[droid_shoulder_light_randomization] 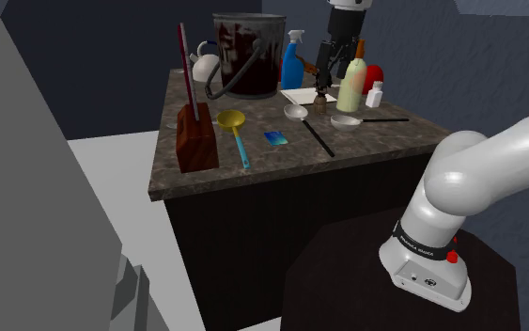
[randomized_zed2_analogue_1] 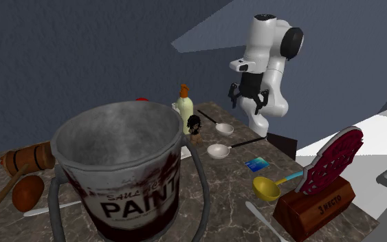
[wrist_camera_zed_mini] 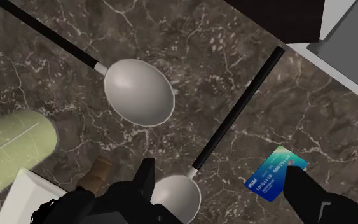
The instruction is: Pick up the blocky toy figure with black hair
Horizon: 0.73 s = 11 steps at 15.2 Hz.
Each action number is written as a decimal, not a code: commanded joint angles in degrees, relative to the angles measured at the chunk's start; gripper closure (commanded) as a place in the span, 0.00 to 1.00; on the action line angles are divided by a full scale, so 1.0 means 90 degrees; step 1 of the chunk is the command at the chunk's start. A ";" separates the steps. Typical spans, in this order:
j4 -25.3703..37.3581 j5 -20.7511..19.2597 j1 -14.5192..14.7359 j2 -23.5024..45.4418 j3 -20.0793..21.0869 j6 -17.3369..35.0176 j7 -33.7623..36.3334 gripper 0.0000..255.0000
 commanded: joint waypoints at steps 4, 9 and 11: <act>0.0322 -0.0091 -0.0041 0.0457 -0.0493 0.0161 -0.0569 0.00; 0.1043 -0.0072 -0.0027 0.1368 -0.1296 0.0359 -0.1533 0.00; 0.1396 0.0009 -0.0002 0.1784 -0.1612 0.0404 -0.1933 0.00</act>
